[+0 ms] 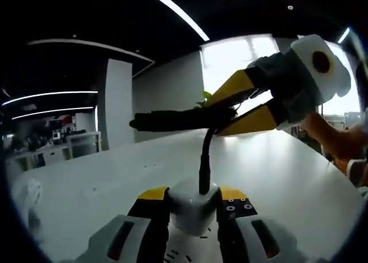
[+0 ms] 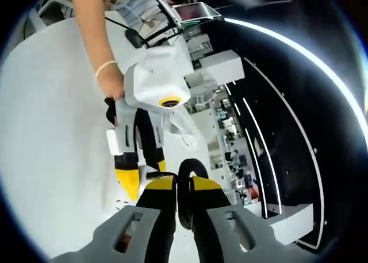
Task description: Straighten the power strip on the desk, plug the charger into it
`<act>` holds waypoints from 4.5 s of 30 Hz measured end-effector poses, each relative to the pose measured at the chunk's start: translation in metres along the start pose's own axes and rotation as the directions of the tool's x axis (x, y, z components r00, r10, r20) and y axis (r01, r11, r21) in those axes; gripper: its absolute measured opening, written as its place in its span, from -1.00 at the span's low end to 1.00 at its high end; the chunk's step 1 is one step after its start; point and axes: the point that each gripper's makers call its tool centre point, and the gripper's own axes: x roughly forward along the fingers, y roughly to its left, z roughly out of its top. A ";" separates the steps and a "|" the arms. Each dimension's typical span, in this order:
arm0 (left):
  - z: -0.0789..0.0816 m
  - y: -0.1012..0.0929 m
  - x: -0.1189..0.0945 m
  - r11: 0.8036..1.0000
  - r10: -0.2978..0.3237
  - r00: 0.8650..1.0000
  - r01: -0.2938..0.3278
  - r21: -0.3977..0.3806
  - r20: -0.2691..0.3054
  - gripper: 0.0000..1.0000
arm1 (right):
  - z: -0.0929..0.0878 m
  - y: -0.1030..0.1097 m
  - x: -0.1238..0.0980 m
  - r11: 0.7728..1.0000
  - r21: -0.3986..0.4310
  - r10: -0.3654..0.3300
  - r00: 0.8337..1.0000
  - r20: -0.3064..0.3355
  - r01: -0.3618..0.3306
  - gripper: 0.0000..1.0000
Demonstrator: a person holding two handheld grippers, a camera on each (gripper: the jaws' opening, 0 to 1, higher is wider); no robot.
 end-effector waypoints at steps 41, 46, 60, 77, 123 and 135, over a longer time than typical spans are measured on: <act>-0.013 0.008 0.001 0.987 0.079 0.995 -0.069 0.143 -0.062 -0.43 | 0.002 0.017 -0.005 0.921 0.373 0.061 0.989 0.137 -0.109 -0.55; -0.012 0.007 0.001 0.992 0.071 0.996 -0.066 0.111 -0.045 -0.42 | -0.006 0.007 -0.018 0.818 0.562 0.006 0.980 0.201 -0.121 -0.06; -0.009 0.003 0.000 0.993 0.065 0.997 -0.062 0.103 -0.033 -0.42 | -0.023 -0.002 -0.024 0.333 0.885 -0.226 0.883 0.411 -0.327 0.98; -0.008 0.004 0.001 0.995 0.059 0.998 -0.056 0.080 -0.024 -0.42 | -0.004 0.036 0.011 0.357 0.842 -0.082 0.884 0.460 -0.405 0.15; -0.003 0.037 -0.051 0.987 0.149 0.989 -0.150 0.060 0.021 0.41 | -0.009 0.034 0.033 0.540 0.758 -0.117 0.859 0.499 -0.367 -0.95; 0.005 0.053 -0.062 0.977 0.196 0.978 -0.201 0.065 0.074 0.99 | -0.011 0.035 0.035 0.538 0.768 -0.146 0.858 0.492 -0.349 -0.94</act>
